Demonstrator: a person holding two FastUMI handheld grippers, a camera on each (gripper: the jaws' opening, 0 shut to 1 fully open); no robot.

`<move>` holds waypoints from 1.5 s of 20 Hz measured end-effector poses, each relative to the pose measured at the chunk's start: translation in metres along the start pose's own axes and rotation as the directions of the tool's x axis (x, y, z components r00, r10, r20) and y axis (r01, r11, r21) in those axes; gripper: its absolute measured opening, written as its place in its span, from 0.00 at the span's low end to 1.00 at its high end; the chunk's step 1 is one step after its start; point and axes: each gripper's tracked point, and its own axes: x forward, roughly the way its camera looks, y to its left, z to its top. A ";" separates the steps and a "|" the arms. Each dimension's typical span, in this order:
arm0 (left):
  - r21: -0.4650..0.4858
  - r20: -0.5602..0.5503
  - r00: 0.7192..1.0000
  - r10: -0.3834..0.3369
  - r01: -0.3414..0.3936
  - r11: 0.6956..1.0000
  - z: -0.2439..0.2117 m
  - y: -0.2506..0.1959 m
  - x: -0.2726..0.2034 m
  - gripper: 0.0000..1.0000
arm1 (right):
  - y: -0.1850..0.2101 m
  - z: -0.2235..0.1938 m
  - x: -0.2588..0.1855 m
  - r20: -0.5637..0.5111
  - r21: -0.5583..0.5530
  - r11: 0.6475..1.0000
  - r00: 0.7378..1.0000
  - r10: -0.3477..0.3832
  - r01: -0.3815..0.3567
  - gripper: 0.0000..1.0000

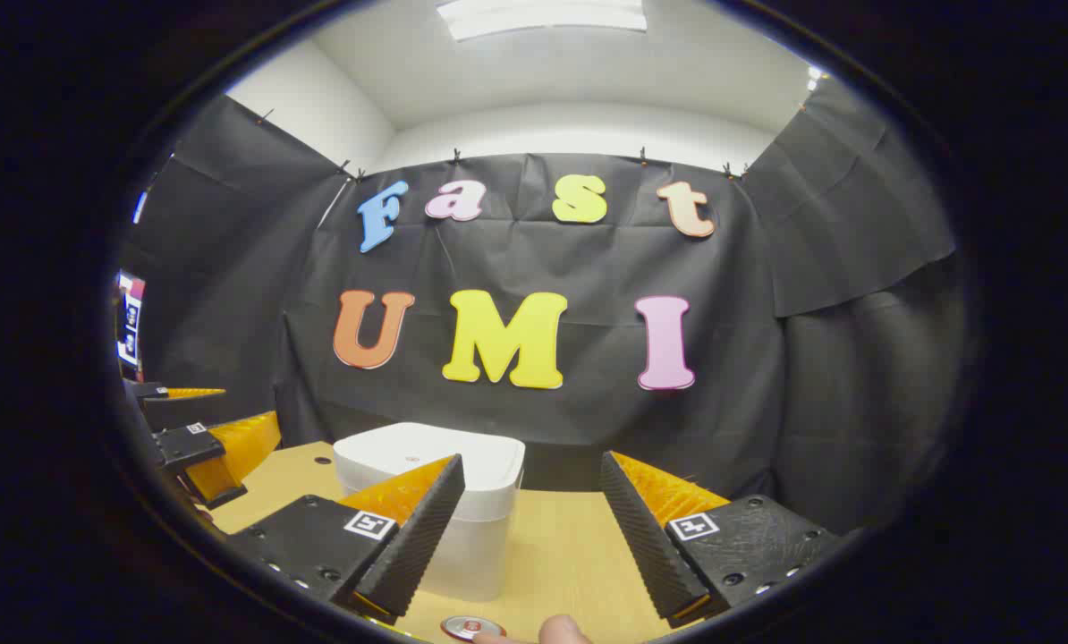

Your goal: Press the lid of the desktop garbage bin to open it, pick up the crumpled paper on the desktop and throw it into the bin, then pick up the pop can on the desktop and drop it into the bin, and finally close the garbage bin lid.

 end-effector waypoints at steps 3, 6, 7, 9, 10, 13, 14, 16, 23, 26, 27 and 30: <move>0.007 0.003 1.000 0.010 -0.010 1.000 0.000 0.004 0.000 0.99 | 0.000 0.000 0.001 0.001 0.001 1.000 1.000 0.001 -0.001 0.96; 0.012 -0.005 1.000 0.011 -0.011 1.000 -0.003 0.006 0.000 0.99 | 0.000 0.004 0.004 0.008 0.013 1.000 1.000 0.000 0.000 0.94; 0.013 -0.006 1.000 0.012 -0.012 1.000 -0.004 0.008 -0.001 0.99 | 0.000 0.004 0.005 0.011 0.020 1.000 1.000 -0.001 0.001 0.94; 0.015 -0.010 1.000 0.014 -0.014 1.000 -0.006 0.009 -0.001 0.99 | 0.002 0.003 0.007 0.007 0.039 0.999 1.000 0.003 -0.003 0.95; 0.018 -0.013 1.000 0.014 -0.014 1.000 -0.007 0.009 -0.001 0.99 | 0.004 0.002 0.008 0.004 0.044 0.999 1.000 0.006 -0.006 0.95; 0.028 -0.020 1.000 0.010 -0.009 1.000 -0.009 0.008 -0.001 0.99 | 0.002 0.000 0.012 -0.003 0.055 0.998 1.000 0.007 -0.007 0.95; 0.032 -0.022 1.000 0.007 -0.007 0.999 -0.009 0.008 -0.002 0.99 | 0.002 0.001 0.013 -0.004 0.063 0.998 1.000 0.008 -0.007 0.95; 0.035 -0.020 1.000 0.002 -0.001 0.999 -0.010 0.008 -0.005 0.99 | -0.001 0.001 0.017 -0.002 0.067 0.998 1.000 0.000 0.000 0.95; 0.055 -0.030 1.000 -0.009 0.011 0.998 -0.009 0.003 0.007 0.99 | 0.006 -0.003 0.031 -0.056 0.074 0.997 0.998 0.035 -0.031 0.97; 0.058 -0.036 0.999 -0.013 0.015 0.998 -0.010 0.003 0.006 0.99 | 0.009 0.001 0.040 -0.064 0.079 0.996 0.997 0.044 -0.039 0.97; 0.059 -0.037 0.999 -0.014 0.016 0.998 -0.011 0.002 0.007 0.99 | 0.009 0.001 0.044 -0.067 0.078 0.996 0.997 0.043 -0.038 0.95; 0.068 -0.037 0.999 -0.014 0.017 0.998 -0.009 0.002 0.009 0.99 | 0.014 0.001 0.056 -0.076 0.080 0.996 0.996 0.049 -0.043 0.95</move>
